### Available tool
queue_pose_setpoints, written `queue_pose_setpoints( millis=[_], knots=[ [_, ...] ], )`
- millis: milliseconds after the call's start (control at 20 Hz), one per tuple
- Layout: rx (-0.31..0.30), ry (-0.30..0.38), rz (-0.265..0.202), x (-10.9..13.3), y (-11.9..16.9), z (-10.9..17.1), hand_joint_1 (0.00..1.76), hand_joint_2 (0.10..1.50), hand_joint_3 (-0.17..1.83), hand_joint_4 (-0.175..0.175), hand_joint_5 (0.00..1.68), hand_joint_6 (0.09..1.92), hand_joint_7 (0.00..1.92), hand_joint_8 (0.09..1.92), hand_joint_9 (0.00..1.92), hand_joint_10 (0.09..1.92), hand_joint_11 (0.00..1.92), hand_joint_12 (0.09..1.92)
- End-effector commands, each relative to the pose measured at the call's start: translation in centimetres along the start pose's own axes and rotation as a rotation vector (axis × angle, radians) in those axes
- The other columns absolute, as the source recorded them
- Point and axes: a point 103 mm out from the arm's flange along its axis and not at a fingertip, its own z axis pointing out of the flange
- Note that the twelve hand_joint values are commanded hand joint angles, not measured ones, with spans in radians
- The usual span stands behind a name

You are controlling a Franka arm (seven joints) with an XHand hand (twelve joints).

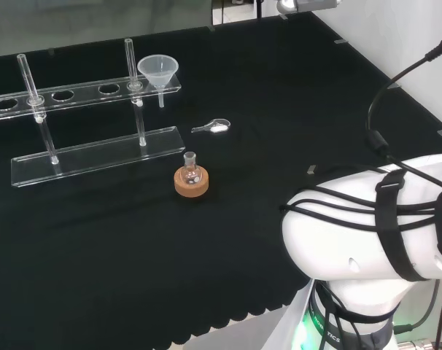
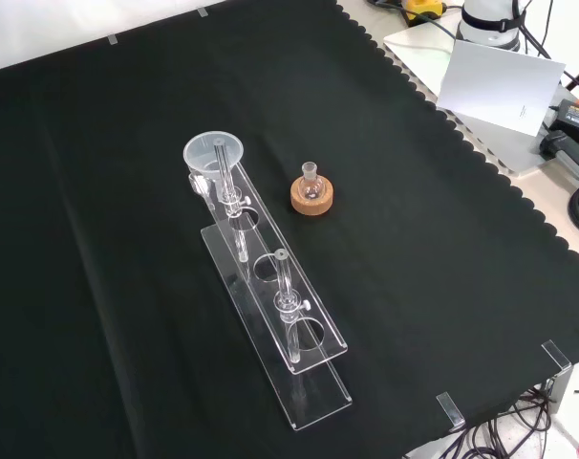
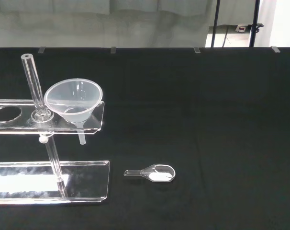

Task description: Pick up the funnel from the transparent funnel stand.

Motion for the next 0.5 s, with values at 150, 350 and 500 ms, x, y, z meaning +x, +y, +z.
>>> queue_pose_setpoints(
  millis=[150, 350, 500],
  knots=[
    [-0.007, 0.003, 0.002, 0.11, 0.05, -0.12, 0.01, 1.17, 0.36, 0.012, 0.25, 0.09, 0.00, 0.49, 0.16, 0.70, 0.17, 1.34],
    [-0.008, -0.002, 0.004, 0.33, 0.04, -0.17, 0.00, 1.19, 0.37, 0.014, 0.25, 0.09, 0.00, 0.48, 0.16, 0.69, 0.17, 1.34],
    [-0.010, -0.006, 0.011, 0.39, 0.09, -0.12, 0.00, 1.19, 0.37, 0.014, 0.25, 0.09, 0.00, 0.48, 0.16, 0.69, 0.16, 1.34]
  ],
)
